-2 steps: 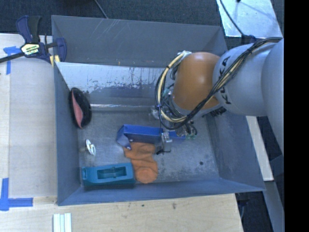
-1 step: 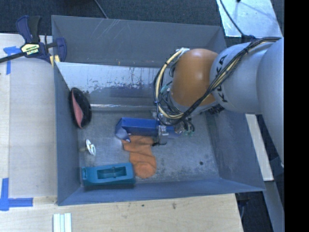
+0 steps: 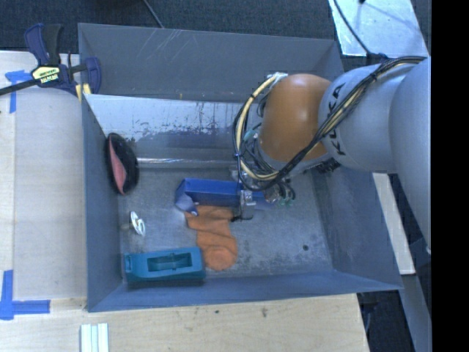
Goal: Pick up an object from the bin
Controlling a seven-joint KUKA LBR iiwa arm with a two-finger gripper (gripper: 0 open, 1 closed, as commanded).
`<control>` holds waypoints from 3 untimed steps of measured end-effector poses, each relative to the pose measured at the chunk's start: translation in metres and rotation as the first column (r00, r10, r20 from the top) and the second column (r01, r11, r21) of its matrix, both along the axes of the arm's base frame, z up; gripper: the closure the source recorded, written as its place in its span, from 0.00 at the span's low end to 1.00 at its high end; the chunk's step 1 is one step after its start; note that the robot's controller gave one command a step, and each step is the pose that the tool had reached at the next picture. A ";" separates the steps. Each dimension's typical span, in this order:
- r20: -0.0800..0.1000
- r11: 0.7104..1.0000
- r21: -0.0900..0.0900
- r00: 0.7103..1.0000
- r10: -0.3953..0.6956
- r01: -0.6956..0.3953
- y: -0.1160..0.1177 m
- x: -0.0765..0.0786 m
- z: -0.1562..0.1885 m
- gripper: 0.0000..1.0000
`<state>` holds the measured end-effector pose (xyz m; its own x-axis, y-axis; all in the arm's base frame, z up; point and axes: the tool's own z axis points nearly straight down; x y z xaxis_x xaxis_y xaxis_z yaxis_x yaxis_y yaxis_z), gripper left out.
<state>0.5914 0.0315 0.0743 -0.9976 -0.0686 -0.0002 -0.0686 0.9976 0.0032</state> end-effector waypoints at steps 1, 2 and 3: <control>0.001 1.000 0.000 1.000 0.000 0.000 0.000 0.000 0.002 1.00; 0.003 1.000 -0.001 1.000 0.000 0.000 0.000 -0.001 0.007 1.00; -0.003 1.000 -0.002 1.000 0.000 0.000 -0.001 -0.003 0.016 1.00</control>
Offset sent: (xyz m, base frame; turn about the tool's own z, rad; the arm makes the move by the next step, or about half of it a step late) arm 0.0000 0.0000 0.0225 0.0000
